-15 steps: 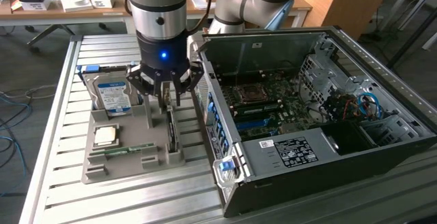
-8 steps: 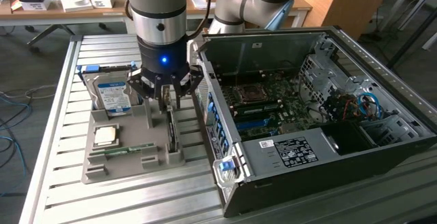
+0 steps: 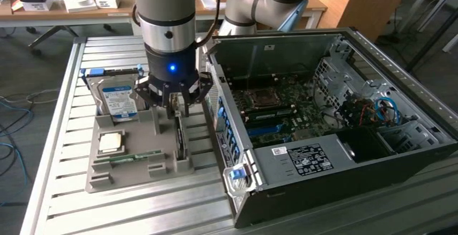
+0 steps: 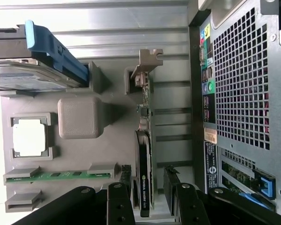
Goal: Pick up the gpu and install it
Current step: 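Pick up the gpu and move the gpu toward the slot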
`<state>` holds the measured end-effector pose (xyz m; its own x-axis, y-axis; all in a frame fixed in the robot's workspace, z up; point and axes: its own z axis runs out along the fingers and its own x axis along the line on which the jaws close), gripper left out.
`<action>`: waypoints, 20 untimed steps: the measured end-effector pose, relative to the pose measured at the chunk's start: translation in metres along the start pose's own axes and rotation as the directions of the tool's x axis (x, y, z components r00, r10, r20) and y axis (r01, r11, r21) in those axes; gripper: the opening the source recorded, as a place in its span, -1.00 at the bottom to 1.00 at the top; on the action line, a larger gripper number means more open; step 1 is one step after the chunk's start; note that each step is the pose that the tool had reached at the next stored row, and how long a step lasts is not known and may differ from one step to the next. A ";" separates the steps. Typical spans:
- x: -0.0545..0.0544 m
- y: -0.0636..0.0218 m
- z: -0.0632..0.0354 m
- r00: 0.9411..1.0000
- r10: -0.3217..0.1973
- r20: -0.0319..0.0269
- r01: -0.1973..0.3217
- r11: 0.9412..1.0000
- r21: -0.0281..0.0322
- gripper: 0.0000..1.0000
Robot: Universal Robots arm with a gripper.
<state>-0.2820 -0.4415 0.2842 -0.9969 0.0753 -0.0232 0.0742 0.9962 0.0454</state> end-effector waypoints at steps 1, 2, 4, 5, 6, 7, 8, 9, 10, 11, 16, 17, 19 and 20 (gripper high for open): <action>0.000 -0.0001 0.0015 1.000 0.000 0.000 0.000 1.000 0.000 -0.17; 0.000 -0.0001 0.0025 1.000 0.000 0.000 0.000 1.000 0.000 -0.17; 0.000 -0.0002 0.0027 1.000 0.000 0.000 0.000 1.000 0.000 -0.17; 0.000 -0.0002 0.0027 1.000 0.000 0.000 0.000 1.000 0.000 -0.17; 0.000 -0.0005 0.0028 1.000 0.000 0.000 0.000 1.000 0.000 -0.17; 0.000 -0.0010 0.0028 1.000 0.000 0.000 0.000 1.000 0.000 -0.17; 0.000 -0.0016 0.0028 1.000 0.000 0.000 0.000 1.000 0.000 -0.17; 0.000 -0.0021 0.0027 1.000 0.000 0.000 0.000 1.000 0.000 -0.17; 0.000 -0.0024 0.0028 1.000 0.000 0.000 0.000 1.000 0.000 -0.17; 0.000 -0.0024 0.0030 1.000 0.000 0.000 0.000 1.000 0.000 -0.17; 0.000 -0.0028 0.0095 1.000 0.000 0.000 0.000 1.000 0.000 -0.17; 0.000 -0.0029 0.0107 1.000 0.000 0.000 0.000 1.000 0.000 -0.17; 0.000 -0.0030 0.0126 1.000 0.000 0.000 0.000 1.000 0.000 -0.17; 0.000 -0.0030 0.0133 1.000 0.000 0.000 0.000 1.000 0.000 -0.17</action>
<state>-0.2819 -0.4439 0.2707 -0.9969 0.0753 -0.0233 0.0742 0.9962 0.0454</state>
